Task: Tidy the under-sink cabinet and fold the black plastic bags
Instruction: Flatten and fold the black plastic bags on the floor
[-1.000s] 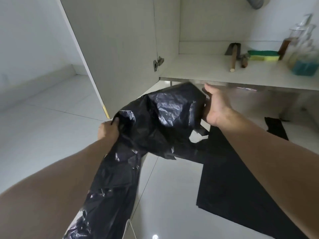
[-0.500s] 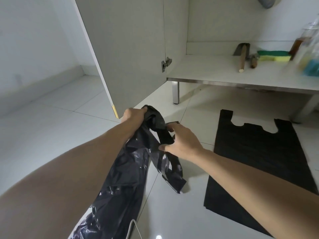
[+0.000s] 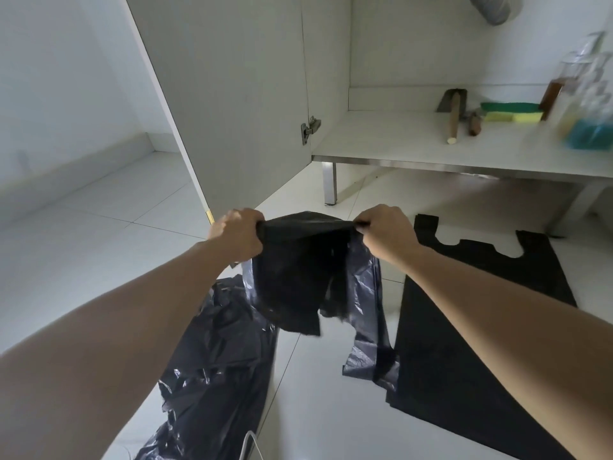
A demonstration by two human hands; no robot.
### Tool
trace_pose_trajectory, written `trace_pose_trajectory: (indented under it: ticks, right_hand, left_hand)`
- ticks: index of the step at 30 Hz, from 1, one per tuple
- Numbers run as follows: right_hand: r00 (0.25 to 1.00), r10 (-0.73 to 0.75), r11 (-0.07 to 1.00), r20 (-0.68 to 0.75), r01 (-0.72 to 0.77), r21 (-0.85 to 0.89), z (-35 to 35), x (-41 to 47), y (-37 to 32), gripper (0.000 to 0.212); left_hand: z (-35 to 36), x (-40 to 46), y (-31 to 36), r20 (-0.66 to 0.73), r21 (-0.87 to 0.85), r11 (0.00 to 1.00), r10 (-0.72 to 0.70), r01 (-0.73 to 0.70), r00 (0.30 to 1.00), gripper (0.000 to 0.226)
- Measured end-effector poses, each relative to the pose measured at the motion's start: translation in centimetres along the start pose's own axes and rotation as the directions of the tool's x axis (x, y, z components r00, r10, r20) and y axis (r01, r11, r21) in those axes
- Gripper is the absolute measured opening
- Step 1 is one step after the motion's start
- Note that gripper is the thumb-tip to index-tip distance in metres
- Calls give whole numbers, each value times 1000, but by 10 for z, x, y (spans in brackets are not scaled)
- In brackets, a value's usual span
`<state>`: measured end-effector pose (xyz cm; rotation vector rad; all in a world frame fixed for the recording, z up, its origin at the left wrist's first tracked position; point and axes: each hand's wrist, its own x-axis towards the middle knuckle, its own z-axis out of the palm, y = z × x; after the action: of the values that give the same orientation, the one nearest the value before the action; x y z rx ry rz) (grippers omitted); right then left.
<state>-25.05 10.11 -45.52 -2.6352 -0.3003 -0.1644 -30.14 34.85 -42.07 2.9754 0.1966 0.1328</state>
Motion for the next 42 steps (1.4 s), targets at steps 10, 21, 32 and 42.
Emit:
trace_pose_trajectory:
  ticks: [10,21,32,42]
  right_hand:
    - [997,6,956,79,-29,291,-16,-2,14,20]
    - [959,118,910,-257,0,415,-32,1,36,23]
    - [918,290,700,-271,-10,714,-83,5,3,26]
    - [826,336,847,-453,-56,528,-134,9,48,25]
  left_hand:
    - [-2,5,-29,-337,-413,903,-273,120,901,22]
    - [17,-3,-55,-327,-149,963,-262,224,908,24]
    - [45,-4,19,329,32,979,181,-203,927,159]
    - [30,15,77,-454,-493,861,-133,-124,881,38]
